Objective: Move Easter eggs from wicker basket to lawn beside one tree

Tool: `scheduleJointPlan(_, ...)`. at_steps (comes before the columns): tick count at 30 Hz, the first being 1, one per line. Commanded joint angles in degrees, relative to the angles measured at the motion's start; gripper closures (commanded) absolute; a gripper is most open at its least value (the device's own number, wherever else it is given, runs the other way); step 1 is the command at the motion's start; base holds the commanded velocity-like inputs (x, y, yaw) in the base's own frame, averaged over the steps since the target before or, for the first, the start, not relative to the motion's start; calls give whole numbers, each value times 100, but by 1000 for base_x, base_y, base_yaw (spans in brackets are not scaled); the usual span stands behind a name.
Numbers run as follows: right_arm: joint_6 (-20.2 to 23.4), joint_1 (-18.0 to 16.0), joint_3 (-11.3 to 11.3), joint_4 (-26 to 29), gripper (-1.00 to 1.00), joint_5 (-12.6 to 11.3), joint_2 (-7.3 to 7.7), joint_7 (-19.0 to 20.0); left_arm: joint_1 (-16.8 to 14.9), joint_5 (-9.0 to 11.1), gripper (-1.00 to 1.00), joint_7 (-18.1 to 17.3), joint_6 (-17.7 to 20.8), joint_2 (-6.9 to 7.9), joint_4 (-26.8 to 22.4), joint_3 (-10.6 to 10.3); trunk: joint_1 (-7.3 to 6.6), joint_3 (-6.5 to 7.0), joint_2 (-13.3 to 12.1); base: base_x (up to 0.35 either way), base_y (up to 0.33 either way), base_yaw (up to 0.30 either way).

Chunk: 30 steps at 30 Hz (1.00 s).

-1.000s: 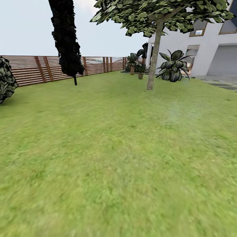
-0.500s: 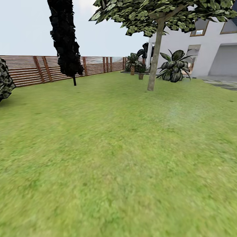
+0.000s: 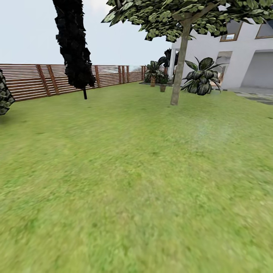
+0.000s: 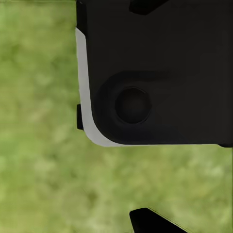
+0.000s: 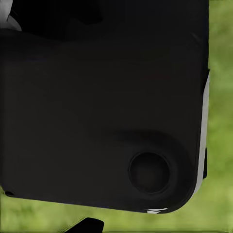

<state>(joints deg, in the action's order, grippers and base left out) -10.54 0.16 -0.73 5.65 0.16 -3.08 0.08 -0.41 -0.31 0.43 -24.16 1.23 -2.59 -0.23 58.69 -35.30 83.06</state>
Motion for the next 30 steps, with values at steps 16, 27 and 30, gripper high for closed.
scheduleJointPlan(16, -10, 1, -6, 6, -100, 1, 0, 1, -3, -4, -100, 5, -19, 0, 4, -3, 3, -4, 2, 329, 0, 0)
scheduleJointPlan(27, -10, 2, -6, 6, -100, 1, 0, 1, -3, -4, -100, 5, -19, 0, 4, -3, 3, -4, 2, 329, 0, 0)
scheduleJointPlan(30, -10, 0, -6, 6, -100, 1, 0, 1, -3, -4, -100, 3, -19, 0, 4, -3, 3, -4, 2, 329, 0, 0)
